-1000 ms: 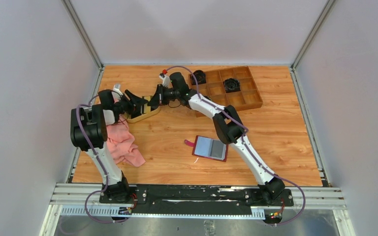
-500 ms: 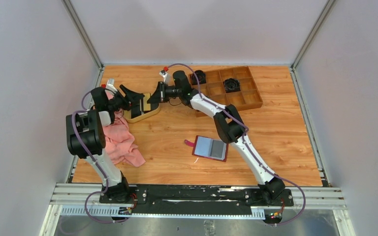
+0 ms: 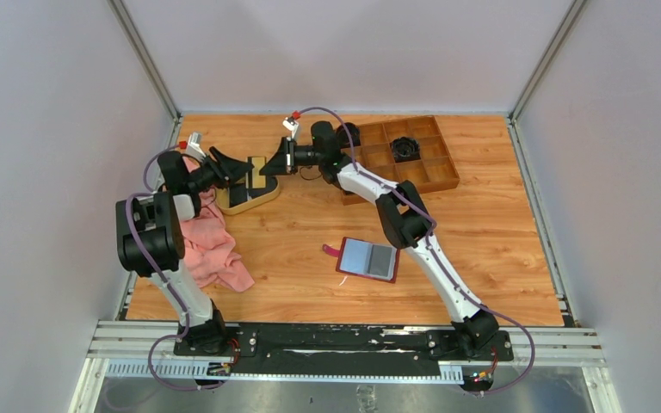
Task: Put the credit cards into the card holder
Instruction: Pick up the credit card from the storage box.
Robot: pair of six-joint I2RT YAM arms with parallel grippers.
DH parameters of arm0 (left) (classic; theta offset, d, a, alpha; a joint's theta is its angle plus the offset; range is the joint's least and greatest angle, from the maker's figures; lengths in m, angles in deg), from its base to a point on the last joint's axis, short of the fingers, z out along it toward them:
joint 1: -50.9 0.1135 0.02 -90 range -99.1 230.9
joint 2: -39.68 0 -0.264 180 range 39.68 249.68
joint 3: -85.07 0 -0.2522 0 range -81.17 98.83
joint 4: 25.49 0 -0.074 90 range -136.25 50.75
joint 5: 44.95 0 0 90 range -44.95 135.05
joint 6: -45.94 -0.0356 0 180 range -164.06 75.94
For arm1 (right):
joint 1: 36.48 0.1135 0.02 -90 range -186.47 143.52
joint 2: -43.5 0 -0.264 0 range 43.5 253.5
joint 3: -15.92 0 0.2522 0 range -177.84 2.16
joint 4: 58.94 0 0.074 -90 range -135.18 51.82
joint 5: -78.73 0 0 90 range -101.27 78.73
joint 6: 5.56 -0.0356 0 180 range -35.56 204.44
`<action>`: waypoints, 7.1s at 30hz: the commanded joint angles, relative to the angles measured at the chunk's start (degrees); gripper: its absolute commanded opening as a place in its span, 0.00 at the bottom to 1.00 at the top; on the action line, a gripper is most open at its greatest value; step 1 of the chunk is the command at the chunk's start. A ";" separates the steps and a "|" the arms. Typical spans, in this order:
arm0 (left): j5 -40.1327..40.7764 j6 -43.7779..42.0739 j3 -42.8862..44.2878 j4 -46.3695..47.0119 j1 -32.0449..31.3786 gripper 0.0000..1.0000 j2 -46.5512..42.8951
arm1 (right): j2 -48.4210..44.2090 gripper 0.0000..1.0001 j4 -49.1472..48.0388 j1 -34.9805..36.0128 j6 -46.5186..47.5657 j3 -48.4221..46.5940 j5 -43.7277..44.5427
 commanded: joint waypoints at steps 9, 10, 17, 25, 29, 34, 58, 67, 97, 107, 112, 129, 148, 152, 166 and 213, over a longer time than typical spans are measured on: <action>-4.00 33.59 -1.53 48.67 -1.22 0.30 13.79 | -2.07 0.00 -4.34 0.30 -2.97 1.41 -2.33; -3.63 32.92 -1.95 48.68 -1.23 0.30 13.88 | -2.09 0.00 -4.31 0.38 -2.97 1.43 -2.31; -2.75 26.22 -3.06 41.79 -1.67 0.36 10.50 | -2.08 0.00 -2.56 0.69 -2.04 1.45 -1.65; 1.59 -1.08 -1.76 3.64 -2.74 0.25 1.70 | -2.43 0.00 0.45 0.71 -0.24 0.98 -1.12; 2.17 -2.88 -1.23 1.56 -2.63 0.04 1.18 | -2.48 0.00 1.51 0.69 1.04 0.98 -1.37; 1.40 -3.38 -1.40 1.56 -1.64 0.00 1.00 | -2.69 0.23 2.32 0.46 3.39 0.87 -2.18; -11.95 38.80 -1.37 50.02 -1.77 0.00 4.06 | -7.71 0.61 -15.08 -5.82 -10.71 2.35 -11.35; -13.72 38.80 -1.38 50.03 -3.67 0.00 0.98 | -14.43 0.62 -29.67 -6.08 -19.87 10.36 -16.56; -15.12 38.95 -2.46 49.90 -5.49 0.00 -1.97 | -19.16 0.46 -9.81 -4.59 -5.07 14.40 -17.20; -15.63 39.13 -2.55 49.91 -5.88 0.00 -2.47 | -18.92 0.37 -5.45 -4.57 -2.70 13.51 -16.42; -15.82 39.13 -2.63 49.90 -6.34 0.00 -2.25 | -18.45 0.37 -4.74 -4.39 -3.30 11.90 -16.23; -16.09 39.30 -2.37 49.90 -6.38 0.00 -2.74 | -14.00 0.32 -8.68 -2.68 -10.91 8.34 -14.92; -16.79 40.70 -1.84 49.73 -6.19 0.00 -4.66 | -12.19 0.39 -21.17 -3.50 -19.11 9.34 -16.43; -16.82 40.87 -1.84 49.68 -6.20 0.00 -4.78 | -12.11 0.40 -20.93 -3.77 -18.02 8.99 -16.88; -16.88 41.48 -2.11 49.69 -6.71 0.00 -5.62 | -11.48 0.38 -17.70 -4.04 -13.87 6.94 -18.44; -17.23 41.84 -2.44 49.81 -6.87 0.00 -4.27 | -16.66 0.43 -24.12 -6.26 -18.78 7.83 -22.29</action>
